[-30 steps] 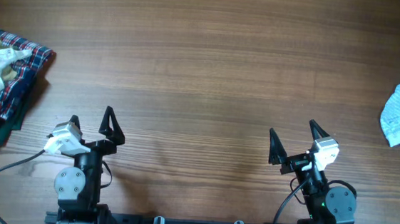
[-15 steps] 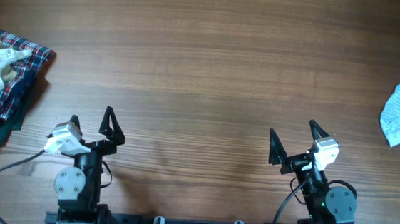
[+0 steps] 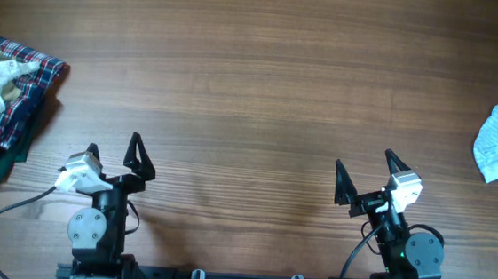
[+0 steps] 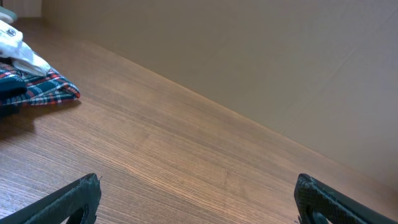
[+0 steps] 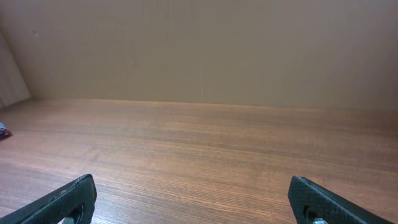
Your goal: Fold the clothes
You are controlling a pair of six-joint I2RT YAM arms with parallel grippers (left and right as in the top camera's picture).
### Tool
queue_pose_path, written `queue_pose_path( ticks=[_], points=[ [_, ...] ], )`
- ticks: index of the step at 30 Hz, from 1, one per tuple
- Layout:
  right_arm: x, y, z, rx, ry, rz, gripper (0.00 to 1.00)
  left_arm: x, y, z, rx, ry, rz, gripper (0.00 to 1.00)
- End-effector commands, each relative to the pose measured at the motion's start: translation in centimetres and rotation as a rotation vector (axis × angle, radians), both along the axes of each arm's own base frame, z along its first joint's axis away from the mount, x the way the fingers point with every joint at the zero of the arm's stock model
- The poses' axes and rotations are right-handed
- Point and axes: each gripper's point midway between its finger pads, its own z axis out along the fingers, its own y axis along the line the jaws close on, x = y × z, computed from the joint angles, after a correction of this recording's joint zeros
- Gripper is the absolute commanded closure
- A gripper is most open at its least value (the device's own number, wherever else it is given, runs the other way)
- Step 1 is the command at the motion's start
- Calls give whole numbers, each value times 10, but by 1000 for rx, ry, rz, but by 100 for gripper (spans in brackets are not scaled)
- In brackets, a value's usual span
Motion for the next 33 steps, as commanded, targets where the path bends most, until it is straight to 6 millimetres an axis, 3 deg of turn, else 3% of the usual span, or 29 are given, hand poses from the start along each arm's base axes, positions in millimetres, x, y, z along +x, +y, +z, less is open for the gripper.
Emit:
queue_pose_path(
  ticks=[1, 13, 17, 21, 23, 24, 27, 30, 33],
  points=[
    [-1, 1, 2, 10, -5, 8, 0, 0, 4, -2, 9, 4, 18, 0],
    [-1, -1, 6, 3, -15, -6, 0, 0, 4, -2, 9, 4, 18, 0],
    [-10, -3, 55, 49, -91, -5, 0, 0, 4, -2, 9, 4, 18, 0],
    [-31, -24, 142, 95, -167, -102, 0, 0, 4, -2, 9, 4, 18, 0],
    [-33, -40, 169, 92, -131, -192, 0, 0, 4, -2, 9, 4, 18, 0],
    [-27, -61, 191, 65, -53, -326, 0, 0, 4, -2, 9, 4, 18, 0],
    [-9, -95, 215, -29, 73, -547, 0, 0, 4, -2, 9, 4, 18, 0],
    [22, -101, 238, -140, 220, -605, 0, 0, 4, -2, 9, 4, 18, 0],
    [66, -127, 246, -217, 395, -688, 0, 0, 4, -2, 9, 4, 18, 0]
  ],
)
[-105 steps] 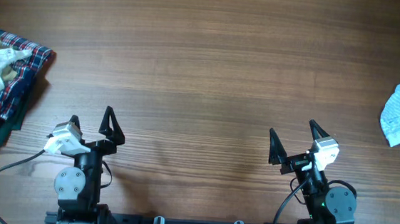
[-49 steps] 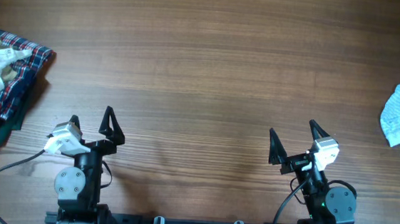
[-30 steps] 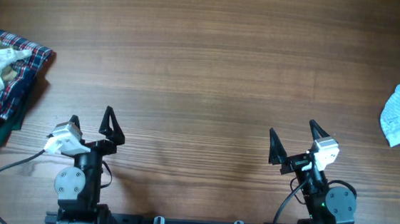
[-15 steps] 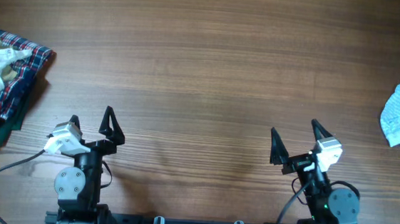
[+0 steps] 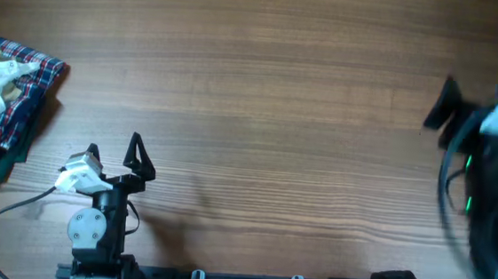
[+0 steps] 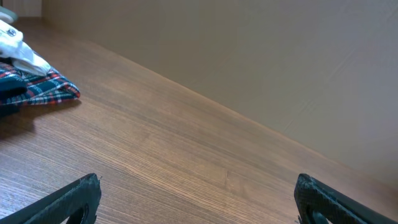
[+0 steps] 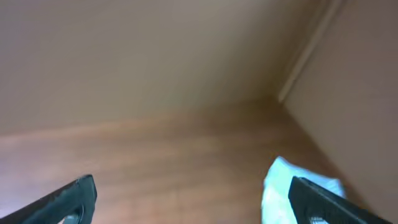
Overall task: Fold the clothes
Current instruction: 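Reach the right gripper to the striped garment and grasp its edge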
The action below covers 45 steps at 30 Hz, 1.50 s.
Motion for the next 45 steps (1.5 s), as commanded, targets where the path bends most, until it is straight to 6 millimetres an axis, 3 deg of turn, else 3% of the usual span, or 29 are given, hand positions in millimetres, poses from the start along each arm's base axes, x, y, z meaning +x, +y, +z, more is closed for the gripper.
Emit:
queue_pose_path(
  ticks=[1, 4, 6, 11, 14, 16, 18, 21, 22, 24, 28, 32, 40, 41, 43, 44, 45],
  points=[
    [35, -42, 5, -15, 134, -117, 0, 0, 3, -1, 10, 2, 17, 0],
    [68, -94, -12, 106, 211, -149, 0, 0, 3, -1, 10, 2, 17, 0],
    [83, -153, -45, 211, 259, -214, 0, 0, 3, -1, 10, 2, 17, 0],
    [86, -224, -75, 185, 294, -367, 0, 0, 3, -1, 10, 2, 17, 0],
    [99, -259, -103, 227, 295, -429, 8, 0, 3, -1, 10, 2, 17, 0],
    [106, -282, -140, 294, 325, -484, 12, 0, 3, -1, 10, 2, 17, 0],
    [123, -301, -191, 359, 368, -488, 15, 0, 3, -1, 10, 2, 17, 0],
    [148, -312, -252, 407, 416, -462, 15, 0, 3, -1, 10, 2, 17, 0],
    [155, -315, -282, 447, 430, -487, 15, 0, 3, -1, 10, 2, 17, 0],
    [164, -320, -315, 527, 413, -539, 16, 0, 3, -1, 10, 2, 17, 0],
    [183, -321, -334, 537, 380, -509, 19, 0, 3, -1, 10, 2, 17, 0],
    [190, -320, -367, 597, 368, -569, 18, 0, 3, -1, 10, 2, 17, 0],
    [179, -317, -433, 594, 478, -645, 19, 0, 3, -1, 10, 2, 17, 0],
    [178, -316, -438, 596, 488, -645, 23, 0, 3, -1, 10, 2, 17, 0],
    [178, -315, -436, 583, 496, -628, 53, 0, 3, -1, 10, 2, 17, 0],
    [179, -315, -434, 560, 509, -602, 72, 0, 3, -1, 10, 2, 17, 0],
    [178, -315, -434, 540, 527, -584, 76, 0, 3, -1, 10, 2, 17, 0]
  ],
)
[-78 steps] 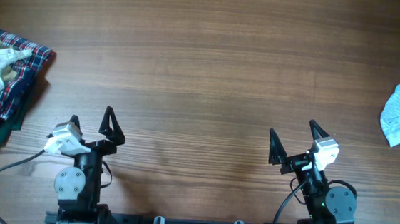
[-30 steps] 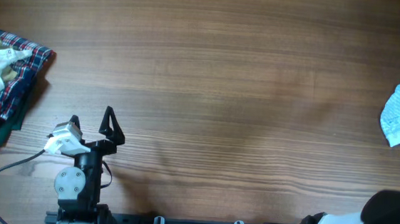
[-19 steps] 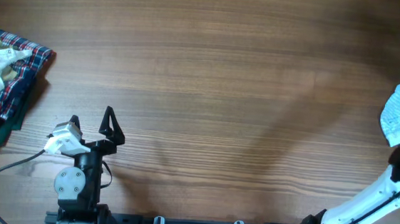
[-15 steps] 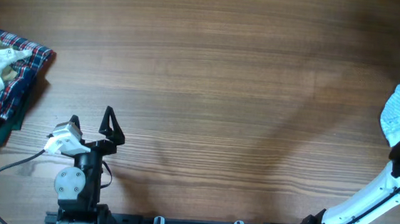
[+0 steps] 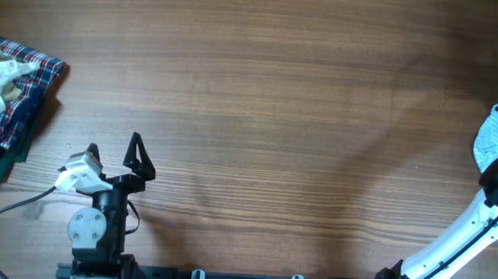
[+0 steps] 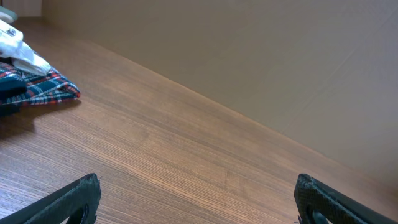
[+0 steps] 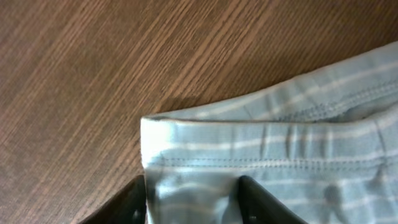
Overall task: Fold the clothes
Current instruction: 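Reach the right gripper to the striped garment and grasp its edge, then drag the striped garment with the right gripper to the table center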
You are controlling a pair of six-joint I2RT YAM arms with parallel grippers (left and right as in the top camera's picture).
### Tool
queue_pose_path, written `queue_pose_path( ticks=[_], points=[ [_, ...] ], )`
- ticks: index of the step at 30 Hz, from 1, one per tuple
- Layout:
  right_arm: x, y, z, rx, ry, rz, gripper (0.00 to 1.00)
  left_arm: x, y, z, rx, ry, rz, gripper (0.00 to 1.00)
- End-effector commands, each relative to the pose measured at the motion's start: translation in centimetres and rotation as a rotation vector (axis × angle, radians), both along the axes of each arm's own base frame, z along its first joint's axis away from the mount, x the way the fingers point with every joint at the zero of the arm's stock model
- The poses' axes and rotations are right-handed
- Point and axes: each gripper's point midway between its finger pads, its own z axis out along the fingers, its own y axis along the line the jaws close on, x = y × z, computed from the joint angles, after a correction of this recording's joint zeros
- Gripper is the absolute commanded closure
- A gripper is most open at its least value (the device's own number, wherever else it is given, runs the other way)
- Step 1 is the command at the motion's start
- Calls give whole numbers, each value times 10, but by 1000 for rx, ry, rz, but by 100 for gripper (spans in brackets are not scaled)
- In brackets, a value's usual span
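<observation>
A light blue striped garment (image 5: 489, 145) lies at the table's far right edge. My right gripper has reached onto it. In the right wrist view the garment's hemmed corner (image 7: 280, 146) fills the frame, and a bunched fold of it sits pinched between the narrowed fingers of the right gripper (image 7: 193, 190). My left gripper (image 5: 113, 151) rests open near the front left, nothing between its fingers (image 6: 78, 196).
A pile of clothes sits at the far left: a plaid garment (image 5: 16, 94) with a crumpled white cloth on top, also seen as plaid garment (image 6: 46, 90). The right arm (image 5: 454, 245) stretches along the right side. A beige wall (image 6: 249, 50) backs the table.
My right gripper was blurred in motion above the table near the blue garment with jaws wide. Now it is down on the garment's corner with the jaws narrowed on a fold. The left arm has not moved.
Both grippers first rested open at the front of the table, with the blue garment lying untouched at the right. Then the right arm was out at the right side, over the garment. Now it grips the garment's corner.
</observation>
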Motion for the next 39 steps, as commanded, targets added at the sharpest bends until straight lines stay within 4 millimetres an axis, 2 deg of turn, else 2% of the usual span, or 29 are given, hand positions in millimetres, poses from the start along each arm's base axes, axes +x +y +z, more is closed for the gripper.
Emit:
queue_pose_path(
  ticks=[1, 3, 5, 9, 10, 12, 18, 19, 21, 24, 25, 26, 28, 29, 32, 35, 38, 39],
  points=[
    [-4, 7, -27, 12, 76, 74, 80, 0, 4, -1, 10, 2, 18, 0],
    [-8, 9, -29, 3, 111, 112, 88, 0, 4, -1, 10, 2, 18, 0],
    [-7, 8, -21, -22, 121, 153, 96, 0, 4, -1, 10, 2, 18, 0],
    [9, 16, 28, -139, 116, 307, 96, 0, 4, -1, 10, 2, 18, 0],
    [20, 31, 51, -200, 128, 414, 96, 0, 4, -1, 10, 2, 18, 0],
    [30, 52, 66, -239, 146, 511, 96, 0, 4, -1, 10, 2, 18, 0],
    [54, 125, 135, -296, 77, 632, 96, 0, 4, -1, 10, 2, 18, 0],
    [59, 149, 140, -292, 72, 689, 96, 0, 4, -1, 10, 2, 18, 0],
    [70, 198, 136, -250, 54, 812, 96, 0, 4, -1, 10, 2, 18, 0],
    [88, 288, 134, -216, 12, 985, 96, 0, 4, -1, 10, 2, 18, 0],
    [95, 339, 135, -226, -8, 1074, 96, 0, 4, -1, 10, 2, 18, 0],
    [97, 363, 136, -230, -19, 1116, 96, 0, 4, -1, 10, 2, 18, 0],
    [95, 437, 136, -238, -46, 1245, 96, 0, 4, -1, 10, 2, 18, 0],
    [92, 467, 133, -238, -54, 1297, 96, 0, 4, -1, 10, 2, 18, 0],
    [66, 560, 113, -223, -44, 1470, 96, 0, 4, -1, 10, 2, 18, 0],
    [29, 638, 89, -210, -14, 1626, 96, 0, 4, -1, 10, 2, 18, 0],
    [-16, 705, 74, -206, 0, 1771, 96, 0, 4, -1, 10, 2, 18, 0],
    [-26, 717, 73, -207, 0, 1799, 92, 0, 4, -1, 10, 2, 18, 0]
  ],
)
